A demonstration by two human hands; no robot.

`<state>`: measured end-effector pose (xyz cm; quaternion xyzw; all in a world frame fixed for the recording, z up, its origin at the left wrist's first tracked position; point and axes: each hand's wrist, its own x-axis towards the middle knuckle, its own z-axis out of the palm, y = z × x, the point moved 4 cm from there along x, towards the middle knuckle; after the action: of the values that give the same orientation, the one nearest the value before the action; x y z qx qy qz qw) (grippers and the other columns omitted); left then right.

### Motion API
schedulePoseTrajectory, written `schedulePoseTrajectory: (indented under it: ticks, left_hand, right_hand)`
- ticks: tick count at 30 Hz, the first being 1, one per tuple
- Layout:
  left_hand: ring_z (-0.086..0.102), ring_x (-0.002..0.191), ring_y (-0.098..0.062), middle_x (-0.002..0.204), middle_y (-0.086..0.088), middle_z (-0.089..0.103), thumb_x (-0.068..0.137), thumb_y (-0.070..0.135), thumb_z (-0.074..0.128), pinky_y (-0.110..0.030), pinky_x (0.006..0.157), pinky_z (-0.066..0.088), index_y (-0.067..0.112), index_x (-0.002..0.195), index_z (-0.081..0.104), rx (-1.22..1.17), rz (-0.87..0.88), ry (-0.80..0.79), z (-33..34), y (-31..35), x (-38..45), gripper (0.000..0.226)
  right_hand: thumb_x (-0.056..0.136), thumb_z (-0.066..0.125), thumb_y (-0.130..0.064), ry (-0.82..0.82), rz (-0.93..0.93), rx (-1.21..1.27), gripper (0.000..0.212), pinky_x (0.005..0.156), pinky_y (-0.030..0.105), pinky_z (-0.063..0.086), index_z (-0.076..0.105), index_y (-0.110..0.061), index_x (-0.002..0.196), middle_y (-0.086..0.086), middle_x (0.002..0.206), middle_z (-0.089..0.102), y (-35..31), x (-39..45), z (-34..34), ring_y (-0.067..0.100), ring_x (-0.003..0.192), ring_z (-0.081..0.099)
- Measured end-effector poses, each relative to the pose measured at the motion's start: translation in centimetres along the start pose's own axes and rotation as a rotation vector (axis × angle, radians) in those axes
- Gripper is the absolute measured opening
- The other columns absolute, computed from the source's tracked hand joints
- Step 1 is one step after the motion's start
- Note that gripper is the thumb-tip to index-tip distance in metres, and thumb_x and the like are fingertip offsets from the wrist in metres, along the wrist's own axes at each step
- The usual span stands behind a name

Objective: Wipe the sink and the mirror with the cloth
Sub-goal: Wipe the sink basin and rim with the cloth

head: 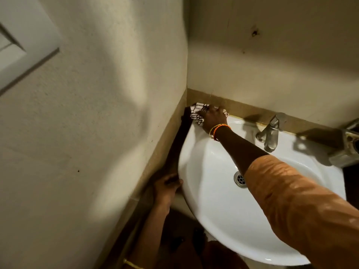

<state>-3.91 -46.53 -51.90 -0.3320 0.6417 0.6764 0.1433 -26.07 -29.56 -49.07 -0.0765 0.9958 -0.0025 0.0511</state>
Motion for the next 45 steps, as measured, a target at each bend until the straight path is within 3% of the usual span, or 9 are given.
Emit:
schedulePoseTrajectory:
  ticks: [5,11,17,22,27,31,35,42,45]
  left_hand:
    - [0.058,0.102,-0.024,0.120,-0.017,0.061,0.078,-0.011,0.062,-0.031,0.089,0.044,-0.006,0.120,0.057,-0.021,0.025,-0.010,-0.1,-0.2,-0.1,0.042]
    - [0.058,0.108,-0.024,0.123,-0.022,0.060,0.078,-0.015,0.061,-0.025,0.084,0.050,-0.003,0.127,0.049,-0.017,0.046,-0.032,-0.1,-0.4,-0.8,0.052]
    - [0.047,0.129,-0.029,0.136,-0.021,0.051,0.088,-0.014,0.046,-0.037,0.103,0.039,0.008,0.142,0.023,-0.210,-0.078,-0.103,-0.8,-1.9,-1.7,0.062]
    - [0.044,0.129,-0.033,0.143,-0.017,0.040,0.097,0.020,0.039,-0.037,0.099,0.039,0.011,0.138,0.038,-0.544,-0.226,-0.081,-1.0,-2.4,-2.4,0.042]
    - [0.046,0.122,-0.031,0.143,-0.011,0.044,0.094,0.046,0.038,-0.040,0.099,0.037,0.017,0.138,0.038,-0.681,-0.238,-0.095,-1.5,-2.9,-2.7,0.054]
    - [0.042,0.129,-0.030,0.146,-0.007,0.041,0.088,0.059,0.035,-0.033,0.090,0.038,0.021,0.138,0.034,-0.660,-0.249,-0.141,-1.3,-3.4,-2.6,0.063]
    - [0.034,0.137,-0.028,0.148,-0.005,0.038,0.088,0.061,0.033,-0.038,0.115,0.021,0.021,0.140,0.030,-0.651,-0.253,-0.187,-1.1,-3.7,-3.0,0.066]
    - [0.040,0.133,-0.032,0.139,-0.014,0.042,0.090,0.058,0.032,-0.047,0.109,0.031,0.015,0.130,0.042,-0.600,-0.241,-0.281,-1.3,-3.3,-3.7,0.060]
    - [0.034,0.136,-0.027,0.145,-0.014,0.039,0.090,0.056,0.033,-0.043,0.115,0.022,0.015,0.130,0.049,-0.324,-0.212,-0.281,-1.6,-3.4,-4.2,0.060]
  right_hand:
    - [0.079,0.057,-0.011,0.030,-0.095,0.047,0.048,0.103,0.050,0.033,0.058,-0.018,0.127,0.028,0.127,0.050,-3.9,-6.8,0.9,0.049,0.111,0.048]
    - [0.078,0.040,-0.024,-0.042,-0.298,0.096,0.050,0.092,0.053,0.046,0.058,-0.021,0.124,0.023,0.130,0.051,-8.5,-15.0,3.1,0.049,0.110,0.050]
    - [0.095,0.042,-0.021,-0.006,-0.128,0.041,0.040,0.105,0.043,0.029,0.051,-0.027,0.133,0.019,0.144,0.034,-7.3,-10.0,-1.2,0.040,0.124,0.036]
    - [0.088,0.053,-0.026,-0.068,-0.176,0.281,0.043,0.098,0.037,0.037,0.055,-0.033,0.130,0.012,0.142,0.035,-8.9,-15.8,1.3,0.038,0.113,0.045]
    - [0.079,0.052,-0.039,-0.155,-0.208,0.506,0.040,0.096,0.035,0.038,0.067,-0.032,0.116,0.010,0.128,0.052,-9.0,-22.4,3.7,0.031,0.122,0.045]
    - [0.082,0.064,-0.016,-0.087,-0.162,0.539,0.039,0.102,0.035,0.036,0.065,-0.023,0.120,0.014,0.126,0.050,-9.3,-18.4,2.2,0.025,0.130,0.038]
    - [0.083,0.062,-0.019,-0.089,-0.130,0.495,0.039,0.099,0.040,0.039,0.064,-0.026,0.122,0.010,0.125,0.053,-9.7,-17.1,2.4,0.023,0.130,0.036]
    - [0.077,0.064,-0.007,-0.173,-0.190,0.520,0.032,0.098,0.033,0.040,0.074,-0.020,0.105,0.015,0.122,0.053,-8.0,-28.9,1.3,0.033,0.110,0.053]
    - [0.073,0.060,-0.003,-0.230,-0.102,0.575,0.039,0.094,0.024,0.041,0.075,-0.026,0.101,0.010,0.121,0.052,-5.9,-31.6,2.0,0.027,0.107,0.056]
